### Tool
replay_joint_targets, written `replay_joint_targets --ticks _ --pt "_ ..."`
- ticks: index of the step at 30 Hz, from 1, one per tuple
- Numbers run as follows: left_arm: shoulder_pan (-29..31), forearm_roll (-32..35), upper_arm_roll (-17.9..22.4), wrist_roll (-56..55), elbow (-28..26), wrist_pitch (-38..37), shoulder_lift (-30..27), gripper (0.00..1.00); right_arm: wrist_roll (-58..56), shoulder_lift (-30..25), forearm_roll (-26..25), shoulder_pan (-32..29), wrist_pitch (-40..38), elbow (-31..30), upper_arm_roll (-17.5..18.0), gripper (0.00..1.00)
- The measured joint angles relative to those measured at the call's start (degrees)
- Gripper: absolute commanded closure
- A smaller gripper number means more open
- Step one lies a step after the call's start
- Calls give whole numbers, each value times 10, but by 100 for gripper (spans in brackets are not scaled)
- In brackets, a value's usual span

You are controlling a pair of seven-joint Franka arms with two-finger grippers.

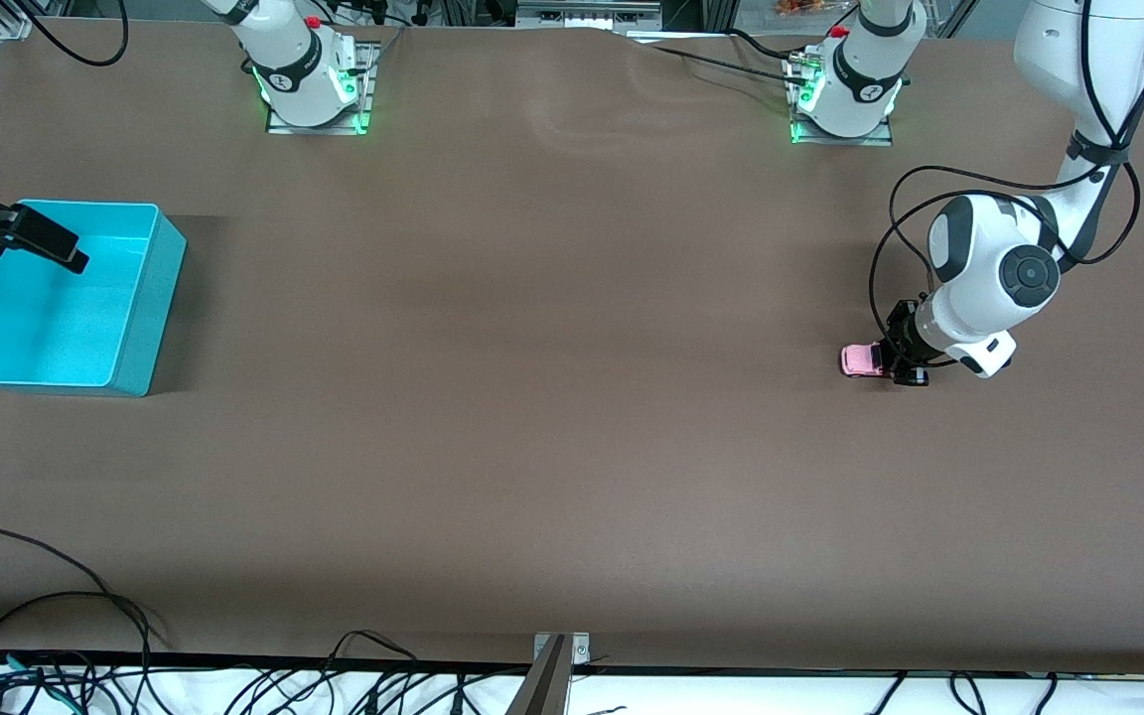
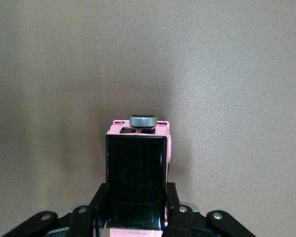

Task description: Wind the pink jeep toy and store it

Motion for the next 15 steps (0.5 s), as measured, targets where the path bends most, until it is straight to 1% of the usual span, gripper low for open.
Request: replay_joint_targets --ticks 9,15 --pt "7 3 0 0 0 0 0 78 0 0 0 0 0 0 -1 0" --pt "17 26 1 0 1 0 1 78 0 0 0 0 1 0 -2 0"
